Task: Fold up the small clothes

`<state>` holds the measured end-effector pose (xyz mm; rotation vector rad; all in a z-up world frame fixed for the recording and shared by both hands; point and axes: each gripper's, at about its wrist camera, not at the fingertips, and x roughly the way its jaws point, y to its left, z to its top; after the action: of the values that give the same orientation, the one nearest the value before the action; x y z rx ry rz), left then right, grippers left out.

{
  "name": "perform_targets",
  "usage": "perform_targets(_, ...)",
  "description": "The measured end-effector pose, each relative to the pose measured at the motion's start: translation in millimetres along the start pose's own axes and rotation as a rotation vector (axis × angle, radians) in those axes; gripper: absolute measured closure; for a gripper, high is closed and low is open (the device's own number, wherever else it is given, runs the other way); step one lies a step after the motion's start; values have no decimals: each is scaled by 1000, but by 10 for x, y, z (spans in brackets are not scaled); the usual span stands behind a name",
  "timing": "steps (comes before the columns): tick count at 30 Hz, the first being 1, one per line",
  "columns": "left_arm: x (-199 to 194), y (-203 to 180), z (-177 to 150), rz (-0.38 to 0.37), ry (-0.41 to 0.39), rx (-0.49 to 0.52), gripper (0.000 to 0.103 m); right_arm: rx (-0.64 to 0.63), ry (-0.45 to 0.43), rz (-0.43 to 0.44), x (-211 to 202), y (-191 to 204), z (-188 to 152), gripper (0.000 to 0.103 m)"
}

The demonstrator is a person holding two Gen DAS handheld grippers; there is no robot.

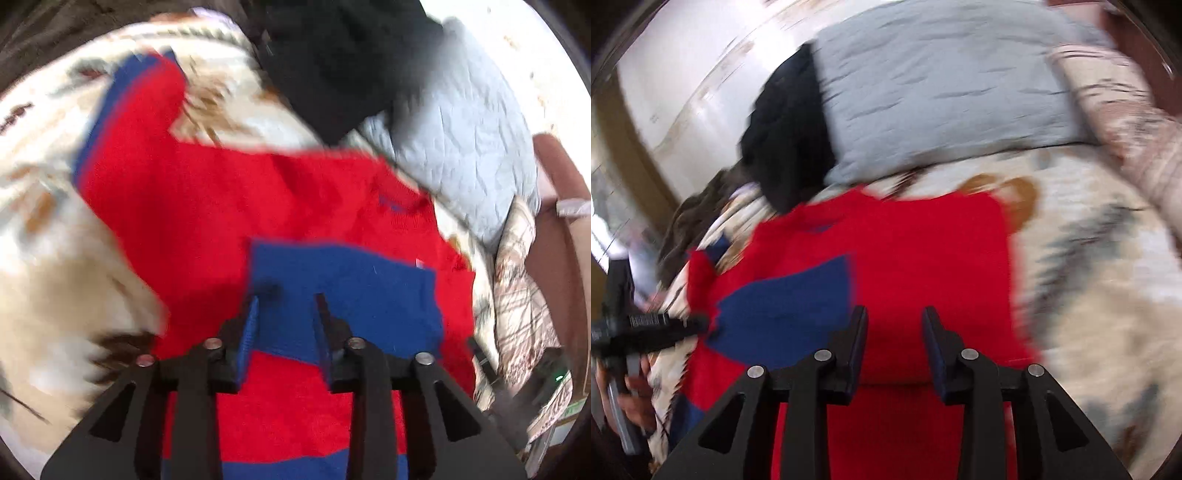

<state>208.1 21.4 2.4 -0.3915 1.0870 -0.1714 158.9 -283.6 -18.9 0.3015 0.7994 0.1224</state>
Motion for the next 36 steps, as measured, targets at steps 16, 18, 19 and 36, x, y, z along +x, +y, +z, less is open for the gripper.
perform_targets(16,38,1640,1448,103,-72,-333,49,-4,78,220,1028,1001,-31,70)
perform_targets(18,211,1672,1567,126,-59,-339,49,21,77,244,1025,954,-31,70)
perform_targets(19,283,1702,1610,135,-55,-347,49,21,77,245,1018,960,-28,70)
perform_targets(36,110,1776,1626,63,-153,-347,99,43,75,270,994,931,-16,70)
